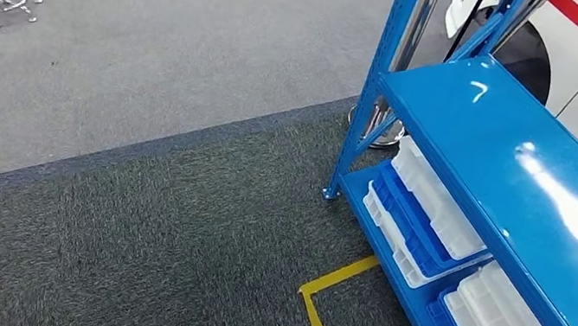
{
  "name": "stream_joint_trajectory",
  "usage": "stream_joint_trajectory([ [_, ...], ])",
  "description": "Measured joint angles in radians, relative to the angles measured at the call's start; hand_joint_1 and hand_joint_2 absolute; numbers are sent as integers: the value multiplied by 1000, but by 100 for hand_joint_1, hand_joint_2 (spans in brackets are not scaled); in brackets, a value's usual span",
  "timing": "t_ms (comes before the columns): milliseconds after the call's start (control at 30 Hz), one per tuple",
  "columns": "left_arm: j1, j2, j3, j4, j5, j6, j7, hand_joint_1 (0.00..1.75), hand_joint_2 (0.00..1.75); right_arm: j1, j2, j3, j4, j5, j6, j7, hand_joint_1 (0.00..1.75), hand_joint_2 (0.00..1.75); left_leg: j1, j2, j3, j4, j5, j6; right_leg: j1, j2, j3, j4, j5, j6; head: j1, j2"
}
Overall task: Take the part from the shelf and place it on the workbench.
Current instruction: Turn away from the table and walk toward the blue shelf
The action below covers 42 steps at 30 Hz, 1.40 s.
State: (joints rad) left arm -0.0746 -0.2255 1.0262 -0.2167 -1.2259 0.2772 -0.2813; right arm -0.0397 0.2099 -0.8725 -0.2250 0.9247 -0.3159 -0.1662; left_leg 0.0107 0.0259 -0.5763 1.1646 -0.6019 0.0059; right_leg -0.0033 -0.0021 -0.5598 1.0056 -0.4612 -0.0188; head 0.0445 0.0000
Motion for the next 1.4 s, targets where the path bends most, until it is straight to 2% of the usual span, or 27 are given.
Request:
stream_joint_trajectory([
  [67,4,0,0,0,1,0,0,0,0,0,0,0,0,1,0,0,0,0,1,-15,-59,117,-39,-2,2,26,-1,2,0,-4,0,0],
  [100,5,0,0,0,2,0,0,0,0,0,0,0,0,1,0,1,0,0,1,-17,-70,132,-30,-1,3,41,0,4,0,-4,0,0],
  [133,6,0,0,0,3,0,0,0,0,0,0,0,1,1,0,1,0,0,1,-18,-64,108,-1,0,3,56,0,6,-1,-3,0,0],
  [167,6,0,0,0,4,0,0,0,0,1,0,0,1,1,0,1,0,0,1,-24,-43,51,39,2,2,71,1,10,-3,-2,0,0],
  [233,6,0,1,0,6,0,0,0,0,0,2,1,1,2,0,1,0,0,3,-70,6,-76,99,9,1,96,-3,20,-7,5,0,0],
  [300,5,1,1,0,6,0,0,0,0,-1,3,1,1,3,0,1,0,0,2,-103,26,-129,112,13,-2,117,-12,26,-8,16,0,0],
  [367,3,0,1,0,7,-1,0,0,0,1,4,1,2,3,0,1,0,0,1,-87,29,-135,115,20,-5,134,-18,25,-5,29,0,0],
  [400,2,0,1,0,7,-1,1,0,0,2,5,1,2,3,0,1,0,0,2,-75,31,-140,119,26,-4,123,-20,28,-8,35,1,0],
  [433,2,-1,1,0,8,-1,1,0,0,3,5,1,2,3,0,2,0,0,5,-62,34,-146,122,33,-3,100,-28,46,-21,40,3,0],
  [500,3,-1,1,0,8,-2,1,0,0,1,4,1,2,3,1,2,0,0,7,-34,37,-155,124,42,-2,39,-74,143,-77,50,7,0],
  [567,6,-1,1,0,8,-3,2,0,0,-1,4,1,2,4,1,3,0,0,7,-3,37,-155,122,44,-8,16,-136,266,-129,60,9,0],
  [600,7,-1,1,0,8,-3,2,0,0,-1,4,1,2,4,1,3,0,0,7,12,38,-154,120,43,-12,12,-150,292,-131,64,9,0],
  [633,7,-1,2,0,8,-3,3,0,0,0,4,1,2,4,1,3,0,0,7,25,40,-154,117,41,-16,8,-145,282,-113,67,9,0],
  [667,7,-1,2,0,8,-3,3,0,0,1,4,1,2,4,1,3,0,0,8,37,43,-154,115,38,-18,-1,-119,233,-80,68,9,0],
  [733,6,-2,2,0,8,-3,3,0,0,1,3,1,2,4,1,3,0,0,6,57,52,-152,107,29,-15,-44,-47,95,-20,64,9,0],
  [800,5,-2,2,0,8,-3,3,0,0,-1,3,1,2,4,1,3,0,0,1,75,60,-152,99,16,-7,-70,-14,25,-3,50,8,0],
  [867,1,-2,2,0,8,-3,3,0,0,1,3,1,2,4,1,3,0,0,0,93,69,-155,95,4,-3,-53,-15,20,-6,35,7,0],
  [900,-1,-2,2,0,8,-4,3,0,0,2,3,1,2,4,2,3,0,0,1,87,73,-152,89,-3,-4,-42,-13,17,-5,27,7,0],
  [967,-1,-2,2,0,8,-5,3,0,0,3,3,1,2,4,2,4,0,0,6,44,58,-105,53,-11,-9,-21,-8,9,0,13,7,0],
  [1000,0,-2,2,0,8,-5,3,0,0,2,3,1,2,4,2,5,0,0,8,15,33,-50,21,-12,-9,-10,-7,8,1,7,7,0],
  [1067,3,-2,2,0,8,-6,4,0,0,0,3,1,2,5,2,5,0,0,8,-12,-35,85,-37,-12,-5,15,-8,10,0,1,7,0],
  [1100,5,-2,2,0,8,-6,4,0,0,0,3,1,2,5,2,6,0,0,8,-16,-59,127,-42,-11,-3,30,-8,11,-1,0,7,0],
  [1133,6,-2,3,0,8,-7,5,0,0,1,3,1,2,5,2,6,0,0,8,-17,-66,130,-26,-9,-1,45,-7,14,-3,-1,7,0],
  [1200,7,-1,3,0,8,-8,5,0,0,1,3,1,2,5,2,7,0,0,8,-33,-30,26,53,0,0,75,-4,19,-7,1,7,0],
  [1267,7,0,3,0,8,-9,5,0,0,1,4,1,2,6,3,8,0,0,9,-81,15,-93,105,9,2,100,-5,26,-10,8,7,0],
  [1333,5,0,3,0,8,-9,4,0,0,0,5,1,3,6,4,8,0,0,6,-105,30,-131,108,12,-2,120,-12,28,-10,19,7,0],
  [1400,1,0,3,0,8,-10,4,0,0,2,5,1,3,7,4,8,0,0,7,-85,36,-142,114,17,-6,129,-17,28,-8,32,7,0],
])
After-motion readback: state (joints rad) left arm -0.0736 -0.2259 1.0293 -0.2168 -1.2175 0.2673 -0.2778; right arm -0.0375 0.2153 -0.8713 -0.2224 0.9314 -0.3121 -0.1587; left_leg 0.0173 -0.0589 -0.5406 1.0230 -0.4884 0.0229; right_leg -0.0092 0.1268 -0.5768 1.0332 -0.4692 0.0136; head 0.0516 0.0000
